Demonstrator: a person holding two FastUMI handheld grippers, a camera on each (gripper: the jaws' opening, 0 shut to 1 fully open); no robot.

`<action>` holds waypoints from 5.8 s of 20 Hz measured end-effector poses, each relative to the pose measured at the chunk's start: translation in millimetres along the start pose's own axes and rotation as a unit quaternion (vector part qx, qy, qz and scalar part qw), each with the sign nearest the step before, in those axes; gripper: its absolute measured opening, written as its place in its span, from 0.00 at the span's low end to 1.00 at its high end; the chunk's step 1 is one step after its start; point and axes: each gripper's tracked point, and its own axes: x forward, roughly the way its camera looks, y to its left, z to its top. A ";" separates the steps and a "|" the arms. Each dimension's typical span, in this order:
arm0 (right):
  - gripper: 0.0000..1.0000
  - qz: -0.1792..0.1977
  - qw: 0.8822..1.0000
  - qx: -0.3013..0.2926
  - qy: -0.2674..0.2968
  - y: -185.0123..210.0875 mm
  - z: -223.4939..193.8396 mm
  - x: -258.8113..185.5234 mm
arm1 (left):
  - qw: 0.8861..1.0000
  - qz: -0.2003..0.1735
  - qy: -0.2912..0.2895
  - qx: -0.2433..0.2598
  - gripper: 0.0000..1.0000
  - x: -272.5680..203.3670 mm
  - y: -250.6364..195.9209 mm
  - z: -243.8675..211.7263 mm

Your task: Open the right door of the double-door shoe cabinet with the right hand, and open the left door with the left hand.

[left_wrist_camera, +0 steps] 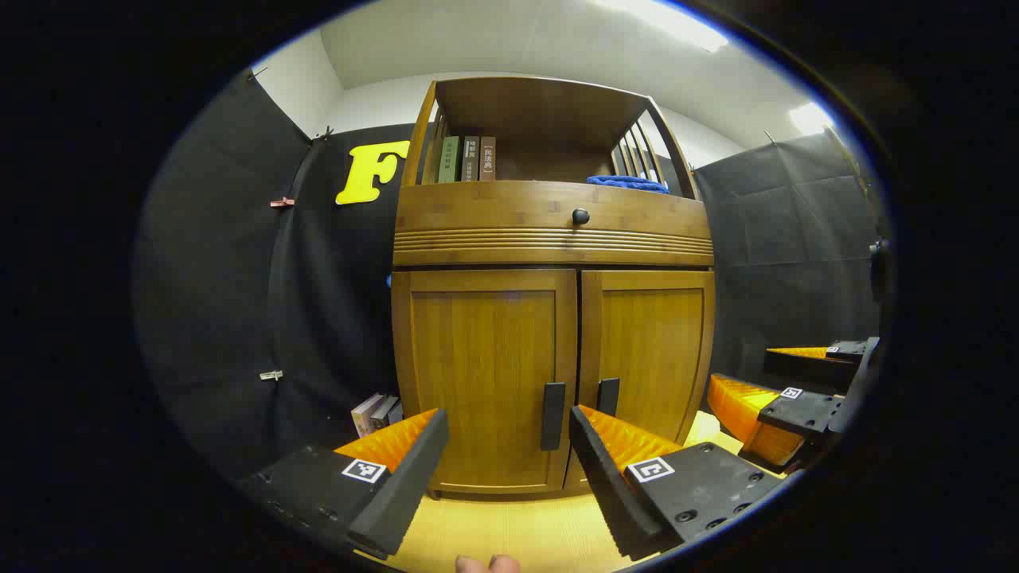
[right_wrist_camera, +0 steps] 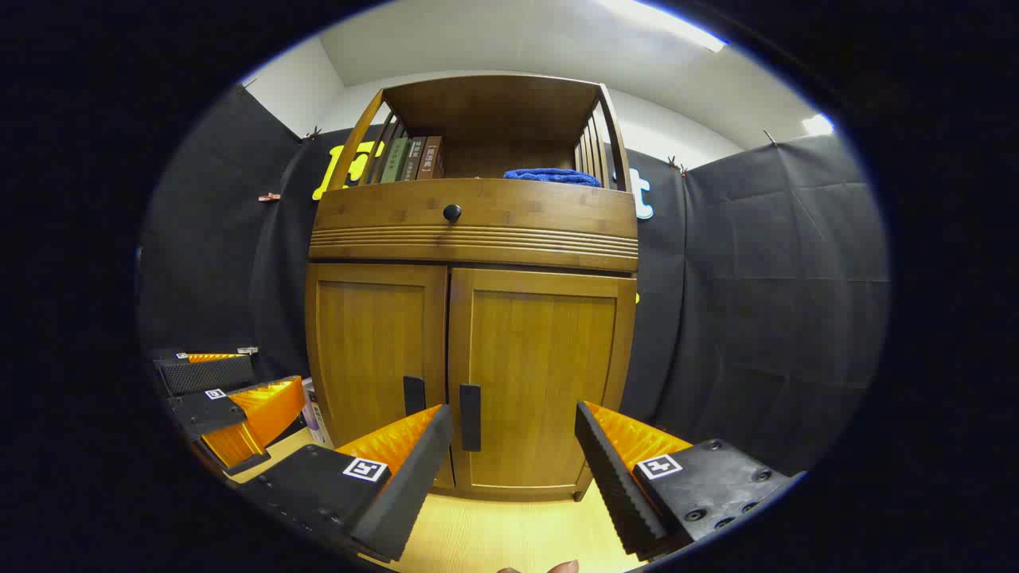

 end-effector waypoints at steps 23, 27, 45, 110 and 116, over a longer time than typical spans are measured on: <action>0.98 0.002 1.000 0.003 0.021 5.4 -19.7 20.1 | 1.000 0.012 0.008 0.004 0.94 5.3 17.3 -5.2; 0.98 0.016 0.999 0.010 0.041 15.7 -36.7 46.6 | 1.000 0.012 0.009 0.005 0.92 6.2 23.1 -7.6; 0.75 0.032 0.992 0.029 0.118 54.5 -147.1 198.8 | 0.999 0.011 0.038 0.000 0.94 21.8 62.1 -38.0; 0.19 0.018 0.995 0.029 0.092 -230.3 -124.3 -6.6 | 0.998 -0.023 0.058 0.011 0.92 30.8 -156.7 -46.8; 0.20 -0.020 0.995 0.049 0.081 -264.3 -111.8 -15.6 | 0.998 -0.017 0.058 0.024 0.92 58.7 -146.4 -54.2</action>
